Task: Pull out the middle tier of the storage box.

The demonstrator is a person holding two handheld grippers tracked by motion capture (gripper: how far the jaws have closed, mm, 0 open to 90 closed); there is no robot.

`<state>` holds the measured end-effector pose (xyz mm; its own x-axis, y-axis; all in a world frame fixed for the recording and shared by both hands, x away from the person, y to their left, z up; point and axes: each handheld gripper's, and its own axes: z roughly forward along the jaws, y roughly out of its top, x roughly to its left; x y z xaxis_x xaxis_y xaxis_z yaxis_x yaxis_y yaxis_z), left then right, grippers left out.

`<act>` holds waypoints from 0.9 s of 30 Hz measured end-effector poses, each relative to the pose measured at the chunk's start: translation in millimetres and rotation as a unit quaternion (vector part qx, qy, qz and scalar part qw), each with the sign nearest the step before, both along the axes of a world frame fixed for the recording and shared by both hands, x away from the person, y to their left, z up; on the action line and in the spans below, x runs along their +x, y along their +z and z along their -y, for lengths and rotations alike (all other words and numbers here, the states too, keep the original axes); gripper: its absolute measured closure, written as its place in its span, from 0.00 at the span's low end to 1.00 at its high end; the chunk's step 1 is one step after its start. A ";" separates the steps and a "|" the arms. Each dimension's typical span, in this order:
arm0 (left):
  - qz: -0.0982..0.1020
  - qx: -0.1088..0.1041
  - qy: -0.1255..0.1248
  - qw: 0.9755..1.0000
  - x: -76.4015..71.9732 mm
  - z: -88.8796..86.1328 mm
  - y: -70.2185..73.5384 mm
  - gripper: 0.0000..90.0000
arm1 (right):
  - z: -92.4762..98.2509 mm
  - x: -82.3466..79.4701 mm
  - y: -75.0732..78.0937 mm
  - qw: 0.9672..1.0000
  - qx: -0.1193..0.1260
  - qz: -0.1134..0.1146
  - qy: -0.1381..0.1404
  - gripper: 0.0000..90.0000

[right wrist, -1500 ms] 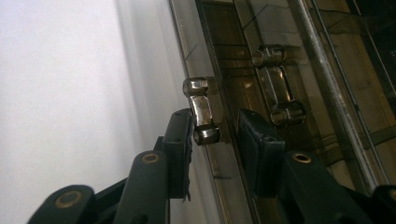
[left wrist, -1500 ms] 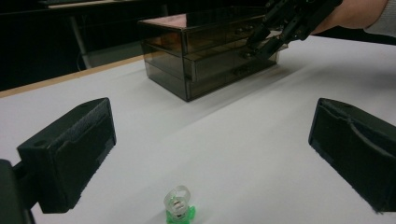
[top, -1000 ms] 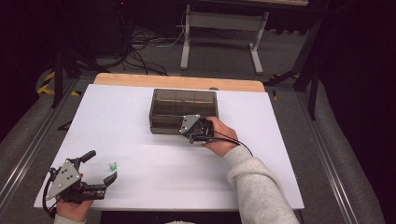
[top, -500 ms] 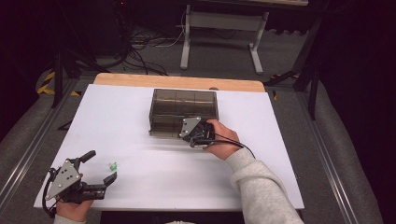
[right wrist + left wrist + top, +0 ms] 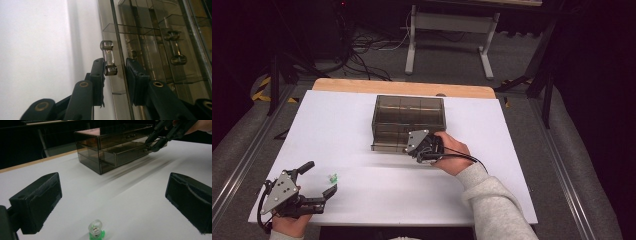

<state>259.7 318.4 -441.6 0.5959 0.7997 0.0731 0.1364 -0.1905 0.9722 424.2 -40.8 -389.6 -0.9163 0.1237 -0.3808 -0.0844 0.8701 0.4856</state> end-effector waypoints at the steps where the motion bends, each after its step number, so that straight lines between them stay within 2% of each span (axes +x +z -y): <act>1: 0.000 0.000 0.000 1.000 0.0 0.0 0.0 0.02 | -0.2 -0.7 -0.6 1.000 0.000 0.000 0.002 0.77; 15: 0.000 0.000 -0.001 1.000 0.3 0.2 0.0 0.02 | 2.5 -5.3 -5.1 1.000 0.001 -0.009 0.007 0.78; 27: -0.001 -0.002 -0.001 1.000 0.4 1.1 -0.3 0.02 | 2.8 -8.3 -5.6 1.000 0.000 -0.004 0.010 0.80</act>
